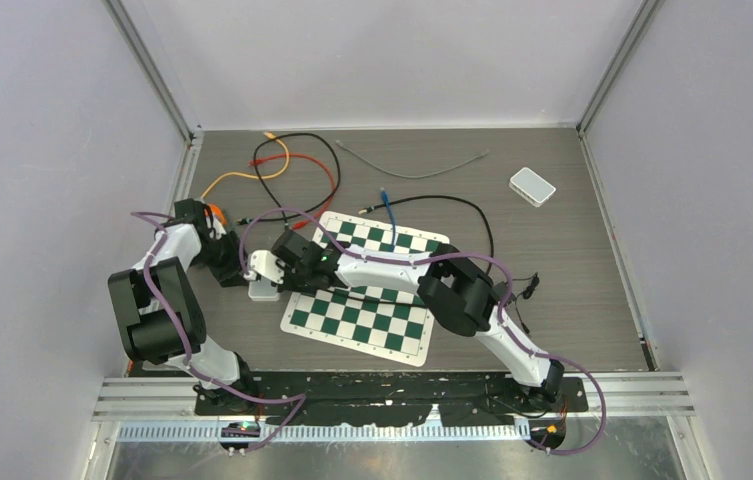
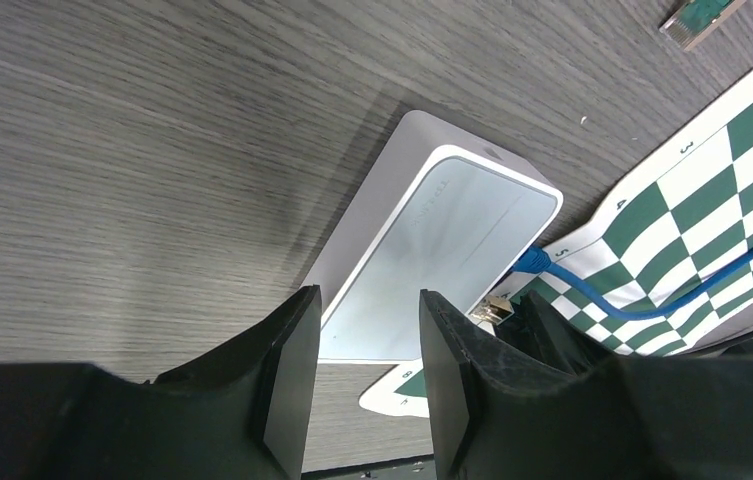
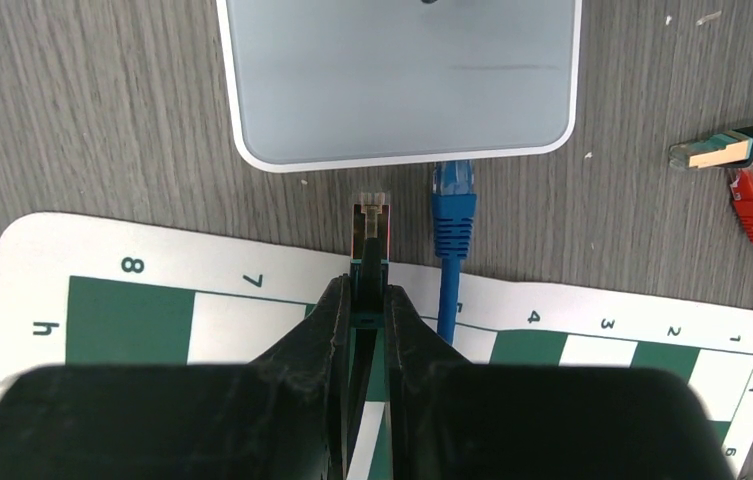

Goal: Insert the plug into the switch port
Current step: Insert the connector into the switch port.

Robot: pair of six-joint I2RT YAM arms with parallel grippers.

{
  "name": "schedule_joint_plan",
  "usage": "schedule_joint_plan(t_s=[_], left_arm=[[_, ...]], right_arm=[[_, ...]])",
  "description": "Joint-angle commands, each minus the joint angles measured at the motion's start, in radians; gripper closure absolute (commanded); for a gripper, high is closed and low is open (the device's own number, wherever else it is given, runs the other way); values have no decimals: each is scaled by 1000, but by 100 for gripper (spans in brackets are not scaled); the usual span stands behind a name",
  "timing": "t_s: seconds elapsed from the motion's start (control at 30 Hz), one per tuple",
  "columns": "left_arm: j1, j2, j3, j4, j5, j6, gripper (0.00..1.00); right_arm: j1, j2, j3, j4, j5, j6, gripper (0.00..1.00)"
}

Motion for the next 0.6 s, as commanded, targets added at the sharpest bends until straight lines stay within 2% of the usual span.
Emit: schedule_joint_plan(t_s=[0.0, 0.57], left_arm=[[-2, 2, 25, -5, 17, 20, 57], [-2, 31, 5, 11, 27, 21, 62]], right_arm=[[2, 14, 75, -20, -7, -1, 95], [16, 45, 132, -71, 29, -15, 95]])
